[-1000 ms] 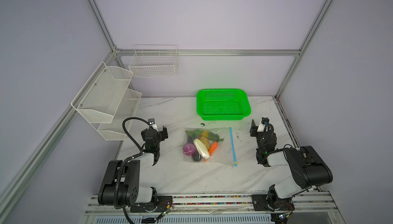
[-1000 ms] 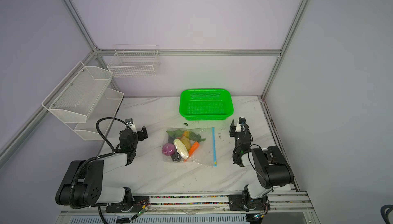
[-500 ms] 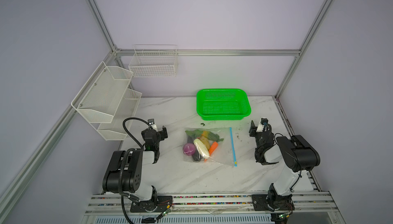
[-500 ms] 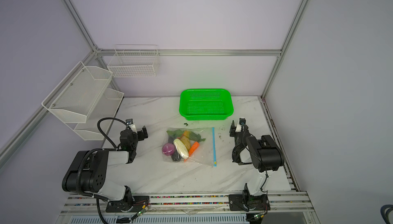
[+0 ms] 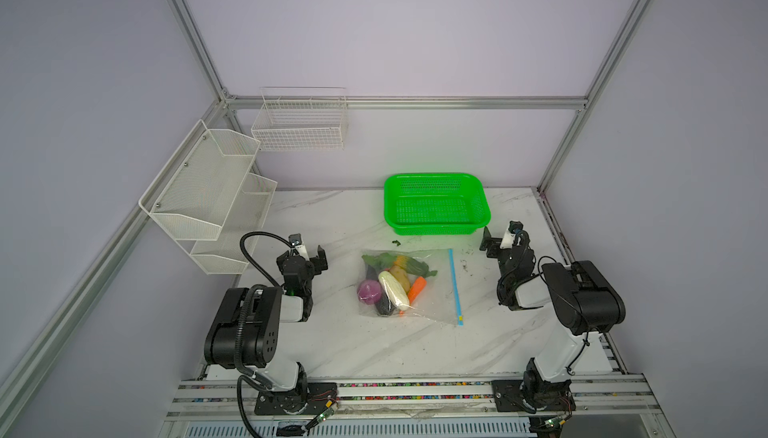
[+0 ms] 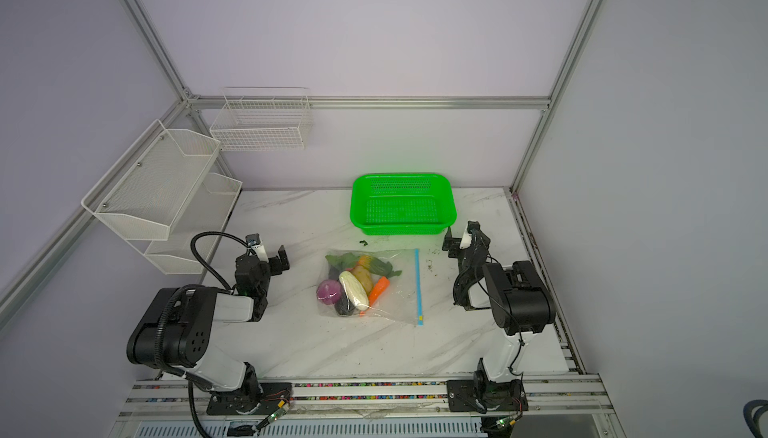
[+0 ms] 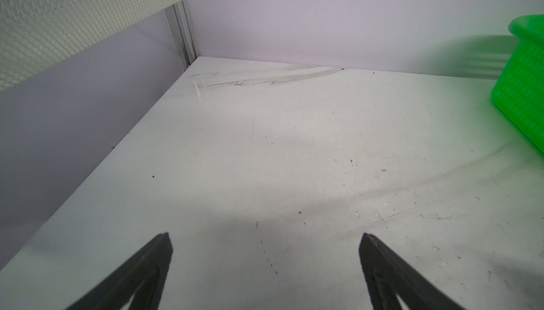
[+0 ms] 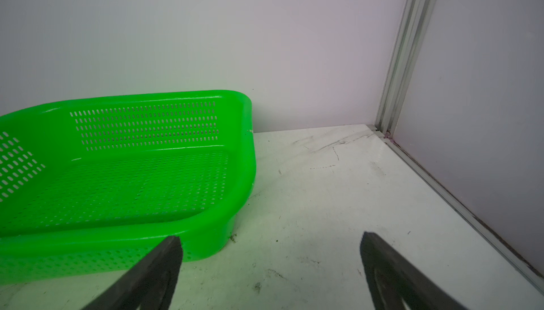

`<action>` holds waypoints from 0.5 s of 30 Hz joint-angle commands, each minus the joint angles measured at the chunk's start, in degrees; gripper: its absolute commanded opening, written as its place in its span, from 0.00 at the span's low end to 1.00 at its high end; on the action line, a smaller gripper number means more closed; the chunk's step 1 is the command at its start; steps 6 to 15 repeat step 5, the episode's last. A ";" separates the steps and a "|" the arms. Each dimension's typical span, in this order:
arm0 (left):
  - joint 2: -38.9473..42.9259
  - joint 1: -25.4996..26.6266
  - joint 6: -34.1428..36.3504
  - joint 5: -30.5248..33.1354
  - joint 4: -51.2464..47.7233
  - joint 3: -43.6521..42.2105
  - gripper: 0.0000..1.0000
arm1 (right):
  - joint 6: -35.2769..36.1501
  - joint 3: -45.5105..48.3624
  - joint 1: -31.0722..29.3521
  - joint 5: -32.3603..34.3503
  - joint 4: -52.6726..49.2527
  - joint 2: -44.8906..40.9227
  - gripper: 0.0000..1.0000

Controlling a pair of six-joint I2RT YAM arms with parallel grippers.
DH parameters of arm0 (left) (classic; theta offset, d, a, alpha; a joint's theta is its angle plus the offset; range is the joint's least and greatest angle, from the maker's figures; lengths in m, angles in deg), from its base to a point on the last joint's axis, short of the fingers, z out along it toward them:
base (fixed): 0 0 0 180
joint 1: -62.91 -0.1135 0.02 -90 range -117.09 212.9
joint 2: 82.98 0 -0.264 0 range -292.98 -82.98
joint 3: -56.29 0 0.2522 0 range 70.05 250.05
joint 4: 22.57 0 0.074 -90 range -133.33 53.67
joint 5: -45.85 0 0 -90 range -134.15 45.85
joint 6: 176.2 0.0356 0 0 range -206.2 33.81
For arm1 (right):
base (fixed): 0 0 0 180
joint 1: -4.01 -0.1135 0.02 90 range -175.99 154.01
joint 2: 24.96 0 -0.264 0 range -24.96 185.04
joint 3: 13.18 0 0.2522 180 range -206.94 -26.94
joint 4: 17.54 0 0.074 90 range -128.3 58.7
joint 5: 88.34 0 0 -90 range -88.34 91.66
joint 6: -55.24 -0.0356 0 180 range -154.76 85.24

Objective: Place the food in the zip-top bag and seal the zipper

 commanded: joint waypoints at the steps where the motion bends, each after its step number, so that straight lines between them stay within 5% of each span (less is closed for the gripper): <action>1: 0.36 -0.32 1.50 0.20 4.02 -1.27 1.00 | 0.44 -0.86 0.31 -0.60 -0.38 0.16 0.97; 15: 0.69 -0.32 1.51 0.18 4.21 -1.61 1.00 | 0.34 -0.41 0.57 -0.77 -0.04 -0.19 0.97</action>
